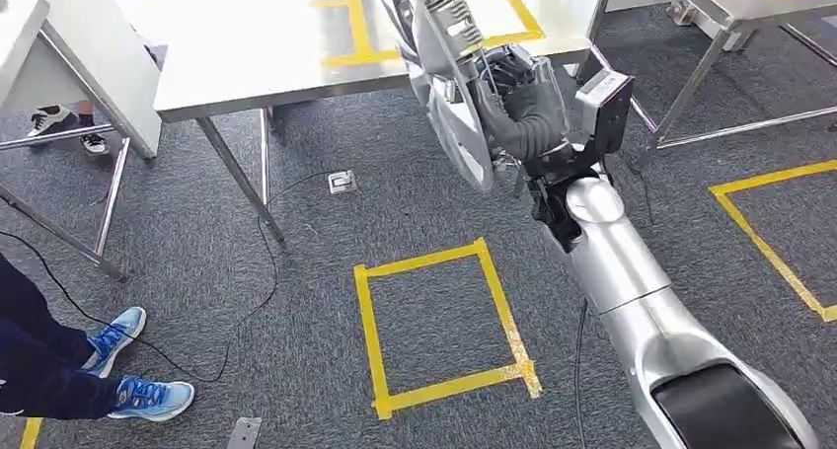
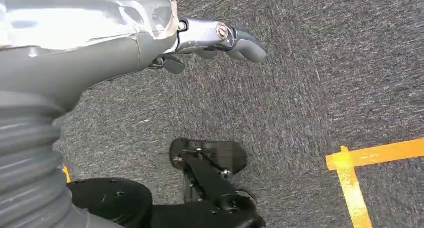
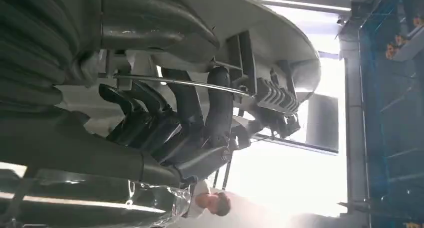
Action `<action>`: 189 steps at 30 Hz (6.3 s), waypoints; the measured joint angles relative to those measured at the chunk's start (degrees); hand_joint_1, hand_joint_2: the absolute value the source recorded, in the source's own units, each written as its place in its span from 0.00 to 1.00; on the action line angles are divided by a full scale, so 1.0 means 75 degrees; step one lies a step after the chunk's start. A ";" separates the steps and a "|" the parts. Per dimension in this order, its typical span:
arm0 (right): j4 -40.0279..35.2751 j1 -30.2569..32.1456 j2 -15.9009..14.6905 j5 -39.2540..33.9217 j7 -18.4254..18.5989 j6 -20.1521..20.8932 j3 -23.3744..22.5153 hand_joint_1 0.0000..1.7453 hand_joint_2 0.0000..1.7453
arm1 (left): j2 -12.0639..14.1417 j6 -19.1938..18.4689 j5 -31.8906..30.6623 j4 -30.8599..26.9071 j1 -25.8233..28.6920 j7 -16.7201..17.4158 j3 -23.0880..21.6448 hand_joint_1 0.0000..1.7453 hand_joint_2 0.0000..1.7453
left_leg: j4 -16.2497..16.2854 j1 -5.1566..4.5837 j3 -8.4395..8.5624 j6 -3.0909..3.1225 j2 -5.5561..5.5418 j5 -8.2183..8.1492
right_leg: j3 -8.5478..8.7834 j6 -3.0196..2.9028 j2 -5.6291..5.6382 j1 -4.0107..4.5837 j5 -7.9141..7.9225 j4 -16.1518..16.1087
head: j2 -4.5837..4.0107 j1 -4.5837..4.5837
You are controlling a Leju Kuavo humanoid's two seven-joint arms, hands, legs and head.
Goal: Take the parts from the cabinet and place them on the table.
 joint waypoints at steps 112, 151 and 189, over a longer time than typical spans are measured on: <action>0.0079 -0.0208 -0.0236 -0.0140 0.0082 -0.0326 0.0018 1.00 1.00 | 0.0029 -0.0353 -0.0746 -0.0006 -0.0059 0.0239 0.0102 0.00 1.00 | -0.2281 -0.0347 0.1463 0.0642 -0.0172 0.0616 | -0.0354 0.0467 -0.0028 0.0108 0.0289 -0.0213 | 0.0000 0.0047; 0.0032 0.0138 -0.0128 -0.0116 0.0076 -0.0289 0.0012 1.00 1.00 | -0.0009 -0.0344 -0.0880 -0.0044 -0.0012 0.0326 0.0076 0.00 1.00 | -0.0560 -0.0190 0.0816 0.0292 -0.0099 -0.0474 | 0.0263 -0.0119 -0.0013 0.0103 0.0201 -0.0537 | 0.0000 -0.0009; 0.0606 -0.0865 0.0195 0.6706 0.0924 -0.2990 0.3001 1.00 1.00 | -0.0026 -0.0280 -0.1384 -0.0076 -0.0143 0.0452 -0.0157 0.00 1.00 | -0.2200 0.0051 0.1166 -0.0029 0.0020 0.0899 | 0.0300 0.0145 0.0073 0.0046 -0.0085 -0.0264 | 0.0000 -0.0018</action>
